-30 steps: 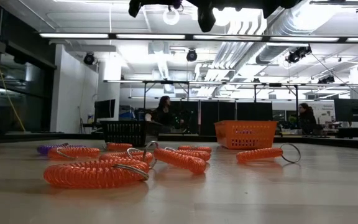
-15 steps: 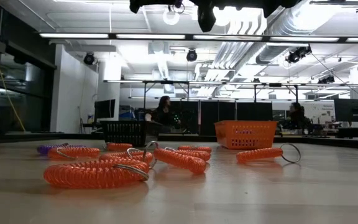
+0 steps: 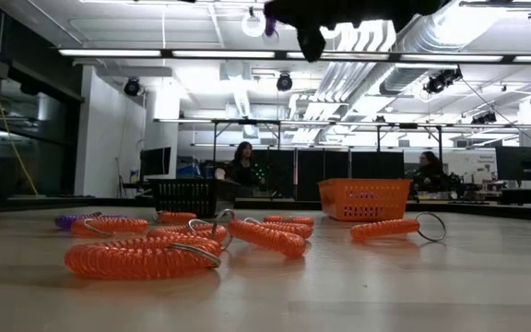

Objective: Sort spring keychains into baskets
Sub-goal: Put the violet spring keychain into the orange basket

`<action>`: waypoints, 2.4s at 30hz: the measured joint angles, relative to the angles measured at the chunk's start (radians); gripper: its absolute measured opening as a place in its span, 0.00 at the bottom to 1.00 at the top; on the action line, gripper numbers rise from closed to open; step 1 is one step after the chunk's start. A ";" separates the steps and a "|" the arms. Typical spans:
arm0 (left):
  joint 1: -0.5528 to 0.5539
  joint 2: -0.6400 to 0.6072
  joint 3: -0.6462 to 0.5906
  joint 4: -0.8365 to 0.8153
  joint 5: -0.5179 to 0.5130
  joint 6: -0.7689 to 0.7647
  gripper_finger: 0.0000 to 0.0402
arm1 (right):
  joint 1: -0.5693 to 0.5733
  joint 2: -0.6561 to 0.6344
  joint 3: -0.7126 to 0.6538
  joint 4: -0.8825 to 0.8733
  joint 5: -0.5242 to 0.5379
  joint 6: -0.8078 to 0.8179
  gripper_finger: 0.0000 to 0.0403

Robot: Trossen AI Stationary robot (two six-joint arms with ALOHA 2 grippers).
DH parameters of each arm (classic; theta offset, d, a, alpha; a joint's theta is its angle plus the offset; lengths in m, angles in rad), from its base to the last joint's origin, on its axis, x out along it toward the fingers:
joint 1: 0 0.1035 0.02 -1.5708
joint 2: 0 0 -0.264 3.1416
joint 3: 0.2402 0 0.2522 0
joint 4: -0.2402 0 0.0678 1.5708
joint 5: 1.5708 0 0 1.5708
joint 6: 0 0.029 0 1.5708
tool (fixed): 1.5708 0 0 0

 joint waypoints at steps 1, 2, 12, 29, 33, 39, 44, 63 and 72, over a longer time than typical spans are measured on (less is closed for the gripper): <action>0.000 -0.015 0.000 -0.039 -0.013 -0.023 0.48 | -0.012 -0.007 0.000 -0.035 0.014 0.000 0.06; 0.000 -0.027 -0.002 -0.085 -0.025 -0.047 0.48 | -0.024 -0.014 0.000 -0.077 0.031 0.000 0.06; 0.000 -0.030 -0.003 -0.232 -0.030 -0.169 0.48 | -0.162 -0.066 0.000 -0.557 0.198 0.001 0.08; 0.000 -0.001 -0.002 -0.342 0.006 -0.192 0.48 | -0.208 -0.061 -0.022 -0.797 0.212 -0.055 0.08; 0.000 -0.001 -0.015 -0.365 0.035 -0.203 0.48 | -0.208 -0.060 -0.089 -0.793 0.206 -0.029 0.08; 0.000 -0.026 -0.137 -0.328 0.104 -0.269 0.48 | -0.204 -0.059 -0.176 -0.666 0.159 0.035 0.11; -0.001 -0.044 -0.246 -0.207 0.202 -0.313 0.48 | -0.181 -0.059 -0.211 -0.617 0.141 0.033 0.09; 0.000 -0.058 -0.443 -0.096 0.354 -0.456 0.48 | -0.156 -0.059 -0.230 -0.616 0.213 0.020 0.41; 0.000 0.023 -0.445 -0.180 0.454 -0.543 0.48 | -0.156 -0.060 -0.229 -0.616 0.196 0.019 0.43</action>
